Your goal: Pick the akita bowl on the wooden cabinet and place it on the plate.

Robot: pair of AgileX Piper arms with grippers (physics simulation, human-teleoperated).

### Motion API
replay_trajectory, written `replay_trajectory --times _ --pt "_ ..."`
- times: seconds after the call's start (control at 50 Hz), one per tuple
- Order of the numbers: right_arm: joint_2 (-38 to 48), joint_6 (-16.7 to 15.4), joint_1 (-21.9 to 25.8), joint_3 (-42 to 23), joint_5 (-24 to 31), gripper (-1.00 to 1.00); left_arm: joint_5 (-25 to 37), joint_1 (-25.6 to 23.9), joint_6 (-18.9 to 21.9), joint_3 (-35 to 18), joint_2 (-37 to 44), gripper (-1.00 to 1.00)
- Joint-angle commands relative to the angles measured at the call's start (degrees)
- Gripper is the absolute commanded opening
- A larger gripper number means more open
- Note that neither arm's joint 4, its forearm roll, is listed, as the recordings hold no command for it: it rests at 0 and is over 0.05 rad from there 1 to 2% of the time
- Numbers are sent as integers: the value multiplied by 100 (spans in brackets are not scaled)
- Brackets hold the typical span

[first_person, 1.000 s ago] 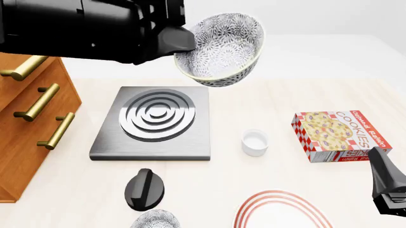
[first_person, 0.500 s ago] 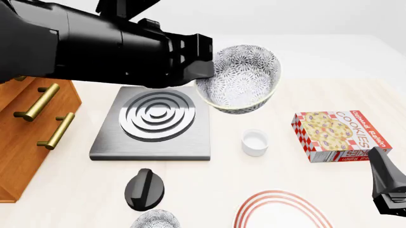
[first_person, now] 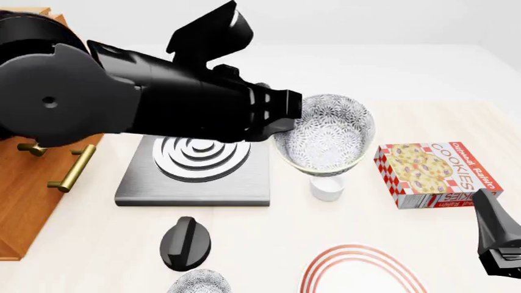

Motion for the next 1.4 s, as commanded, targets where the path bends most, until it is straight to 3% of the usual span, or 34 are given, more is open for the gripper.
replay_trajectory --times 0.02,0.6,1.4 --pt "0 0 0 0 0 100 -144 -100 22 24 145 -100" --pt "0 1 0 0 0 100 -643 -310 -154 406 590 -100" --pt "1 1 1 0 0 100 -1167 -514 -344 495 1330 -100"
